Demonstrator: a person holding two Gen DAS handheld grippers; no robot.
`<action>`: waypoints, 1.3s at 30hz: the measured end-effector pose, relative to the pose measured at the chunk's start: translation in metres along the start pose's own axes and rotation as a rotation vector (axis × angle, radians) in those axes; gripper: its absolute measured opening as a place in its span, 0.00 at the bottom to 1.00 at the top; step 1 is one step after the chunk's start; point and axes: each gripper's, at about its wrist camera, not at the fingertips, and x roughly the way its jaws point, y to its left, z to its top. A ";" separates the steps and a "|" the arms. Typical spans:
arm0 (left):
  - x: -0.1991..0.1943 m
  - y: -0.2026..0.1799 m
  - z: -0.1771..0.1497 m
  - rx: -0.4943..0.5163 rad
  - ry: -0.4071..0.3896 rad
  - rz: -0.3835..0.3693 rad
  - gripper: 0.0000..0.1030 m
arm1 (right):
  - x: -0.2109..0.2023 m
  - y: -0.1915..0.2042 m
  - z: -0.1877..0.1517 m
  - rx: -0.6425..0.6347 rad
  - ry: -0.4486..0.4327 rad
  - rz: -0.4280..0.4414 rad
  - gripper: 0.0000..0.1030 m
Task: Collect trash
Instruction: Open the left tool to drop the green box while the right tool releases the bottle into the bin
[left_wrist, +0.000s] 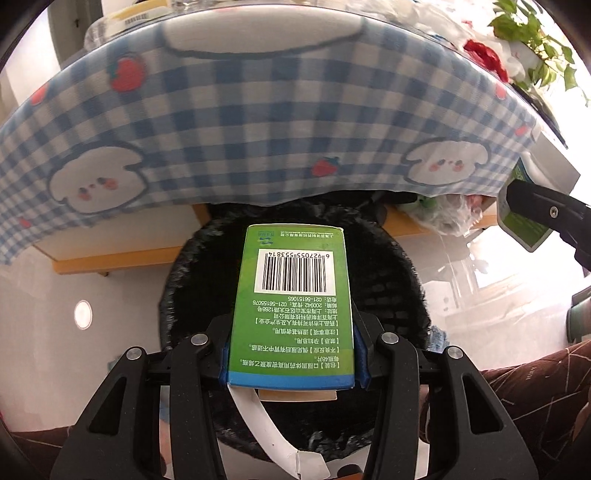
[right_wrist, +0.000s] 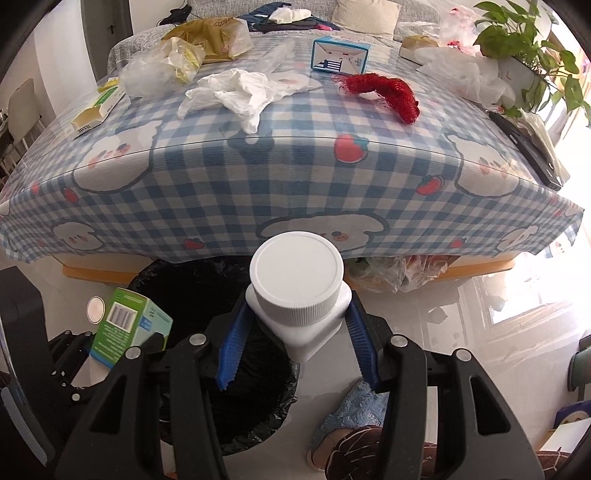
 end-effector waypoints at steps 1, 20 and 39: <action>0.001 -0.002 0.000 0.004 0.002 -0.005 0.46 | 0.000 -0.001 0.000 0.001 0.001 -0.001 0.47; -0.004 0.048 -0.003 -0.061 -0.065 0.085 0.94 | 0.034 0.018 -0.015 -0.035 0.047 0.010 0.47; 0.018 0.104 -0.009 -0.117 -0.032 0.138 0.94 | 0.076 0.063 -0.027 -0.070 0.089 0.051 0.47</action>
